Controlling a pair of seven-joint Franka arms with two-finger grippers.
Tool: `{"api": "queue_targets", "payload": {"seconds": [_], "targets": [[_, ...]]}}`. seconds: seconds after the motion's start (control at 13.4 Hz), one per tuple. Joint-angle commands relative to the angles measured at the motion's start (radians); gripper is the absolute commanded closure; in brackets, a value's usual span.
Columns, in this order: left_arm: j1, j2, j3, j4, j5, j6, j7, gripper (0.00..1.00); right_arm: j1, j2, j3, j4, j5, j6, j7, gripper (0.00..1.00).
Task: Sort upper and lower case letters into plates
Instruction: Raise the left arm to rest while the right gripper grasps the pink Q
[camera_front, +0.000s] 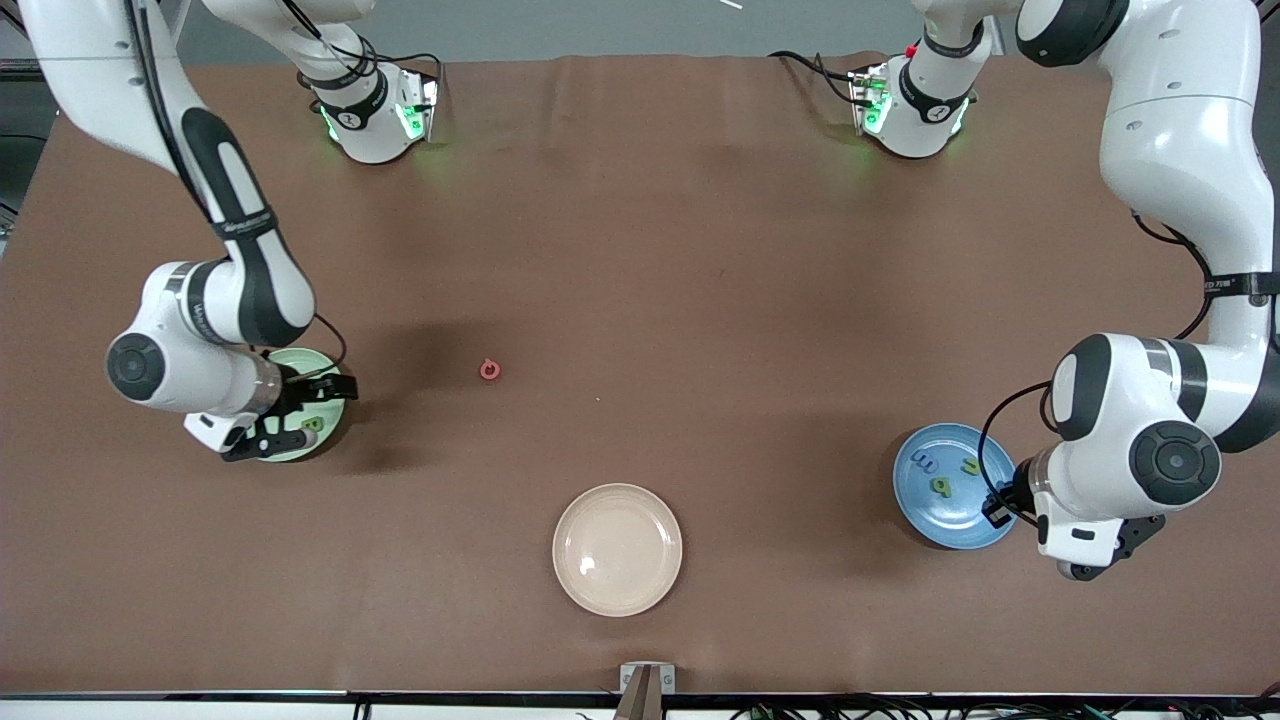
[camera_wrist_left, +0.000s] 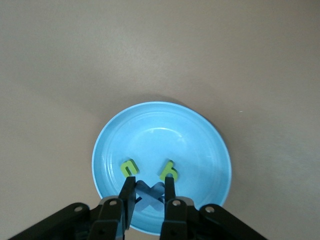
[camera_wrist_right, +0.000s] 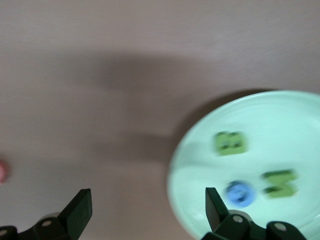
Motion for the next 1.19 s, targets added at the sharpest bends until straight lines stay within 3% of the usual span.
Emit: {"api": "queue_targets", "payload": {"seconds": [0.0,0.22,0.37,0.52,0.67,0.89,1.12], "targets": [[0.023,0.025,-0.007,-0.029,0.009,0.060,0.014,1.00,0.102,-0.034,0.000,-0.042,-0.003,-0.008,0.204,0.00],[0.026,0.030,0.003,-0.122,0.021,0.179,0.012,0.95,0.226,-0.032,0.000,-0.049,0.014,0.010,0.432,0.01],[0.049,0.031,0.003,-0.153,0.021,0.204,0.009,0.79,0.291,-0.026,0.000,-0.050,0.014,0.053,0.569,0.01],[0.050,0.039,0.003,-0.161,0.021,0.218,0.010,0.50,0.331,0.001,0.000,-0.064,0.014,0.128,0.652,0.01],[0.050,0.036,0.003,-0.159,0.024,0.218,0.010,0.01,0.351,0.023,0.000,-0.099,0.014,0.214,0.664,0.02],[0.053,-0.016,0.002,-0.154,0.029,0.201,0.012,0.00,0.386,0.049,0.000,-0.134,0.014,0.300,0.730,0.03],[0.065,-0.128,0.000,-0.151,0.026,0.122,0.105,0.00,0.404,0.055,0.000,-0.151,0.014,0.325,0.750,0.16]]}}
